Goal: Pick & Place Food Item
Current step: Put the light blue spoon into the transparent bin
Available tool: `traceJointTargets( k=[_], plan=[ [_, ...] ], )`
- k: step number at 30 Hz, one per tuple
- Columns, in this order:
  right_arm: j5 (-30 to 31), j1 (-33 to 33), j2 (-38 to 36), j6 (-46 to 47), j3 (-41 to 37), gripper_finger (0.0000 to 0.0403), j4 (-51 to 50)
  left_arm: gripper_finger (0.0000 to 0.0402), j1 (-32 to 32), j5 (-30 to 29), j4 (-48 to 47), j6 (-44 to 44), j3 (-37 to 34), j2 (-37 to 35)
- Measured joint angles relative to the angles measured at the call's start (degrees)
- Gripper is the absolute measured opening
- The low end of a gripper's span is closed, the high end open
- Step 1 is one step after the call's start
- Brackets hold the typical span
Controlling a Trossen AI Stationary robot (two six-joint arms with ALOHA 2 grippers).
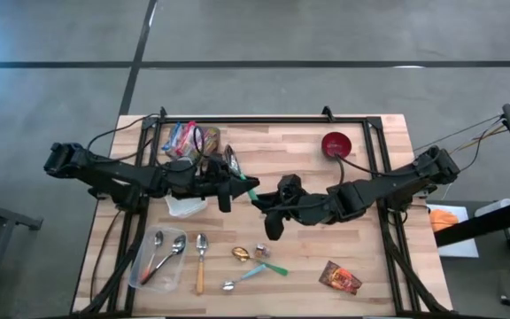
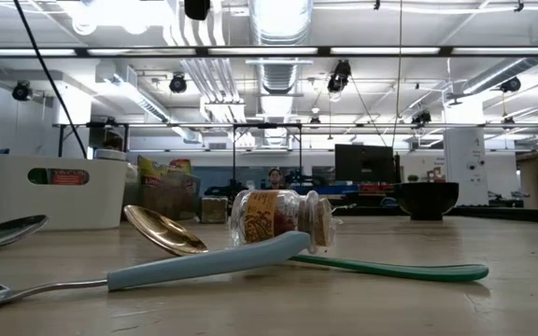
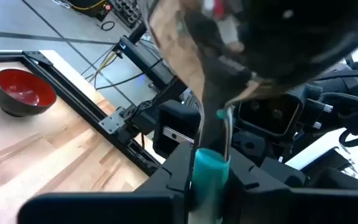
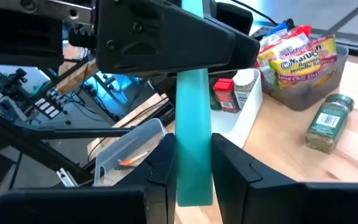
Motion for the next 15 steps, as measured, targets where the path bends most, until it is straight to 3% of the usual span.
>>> traceJointTargets(
  k=[9,15],
  plan=[
    [-0.2,0.0,0.0,-2.3,1.0,0.0070,0.5,0.0038,-0.1,1.2,-0.6,-0.8,0.0,-1.7],
    [-0.3,-0.1,0.1,-2.3,1.1,0.0184,2.6,0.0038,-0.2,2.5,-4.7,-3.2,-0.1,-3.4]
  ],
)
